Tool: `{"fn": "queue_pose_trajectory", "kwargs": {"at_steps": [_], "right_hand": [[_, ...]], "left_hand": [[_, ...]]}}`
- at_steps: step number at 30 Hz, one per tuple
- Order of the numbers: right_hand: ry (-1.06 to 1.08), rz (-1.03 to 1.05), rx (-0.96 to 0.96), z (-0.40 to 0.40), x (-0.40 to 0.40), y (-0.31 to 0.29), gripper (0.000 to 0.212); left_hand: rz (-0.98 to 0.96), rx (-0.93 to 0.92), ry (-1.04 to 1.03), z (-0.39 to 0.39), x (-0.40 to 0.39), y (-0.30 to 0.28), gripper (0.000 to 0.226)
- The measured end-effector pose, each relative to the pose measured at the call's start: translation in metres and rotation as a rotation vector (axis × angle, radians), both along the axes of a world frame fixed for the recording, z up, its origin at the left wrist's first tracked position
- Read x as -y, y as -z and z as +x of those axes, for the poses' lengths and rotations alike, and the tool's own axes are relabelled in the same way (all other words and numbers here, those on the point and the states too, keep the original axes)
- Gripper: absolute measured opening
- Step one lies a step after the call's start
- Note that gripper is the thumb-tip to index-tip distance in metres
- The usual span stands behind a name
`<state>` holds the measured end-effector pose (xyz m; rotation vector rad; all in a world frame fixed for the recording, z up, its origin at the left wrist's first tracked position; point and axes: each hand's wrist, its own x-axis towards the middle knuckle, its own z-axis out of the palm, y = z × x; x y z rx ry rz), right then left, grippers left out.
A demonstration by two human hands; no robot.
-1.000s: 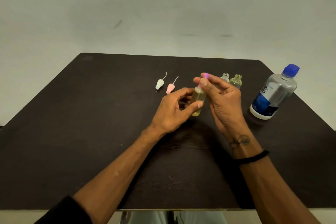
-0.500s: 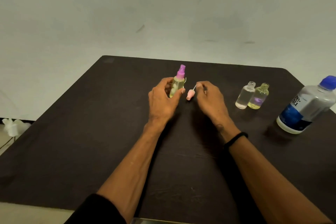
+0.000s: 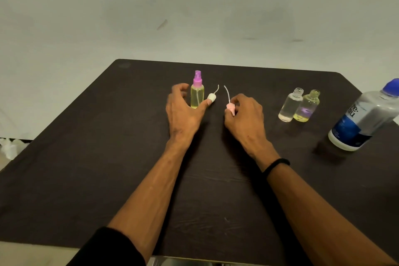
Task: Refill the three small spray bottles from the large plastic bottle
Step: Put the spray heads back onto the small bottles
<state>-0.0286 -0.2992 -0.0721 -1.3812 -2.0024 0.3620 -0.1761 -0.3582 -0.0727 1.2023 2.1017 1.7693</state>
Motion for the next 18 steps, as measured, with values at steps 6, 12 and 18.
{"fn": "queue_pose_trajectory", "kwargs": {"at_steps": [6,12,18], "right_hand": [[0.065,0.139,-0.302,0.028,0.018,-0.013,0.025],[0.051,0.321,-0.535,0.072,0.033,-0.031,0.031],[0.096,0.371,-0.705,0.097,0.032,-0.041,0.034]], "left_hand": [[0.304,-0.166,-0.024,0.033,0.025,-0.016,0.038],[0.127,-0.241,0.392,0.083,0.011,-0.008,0.019],[-0.121,-0.238,0.494,0.129,-0.040,0.000,0.059]]}}
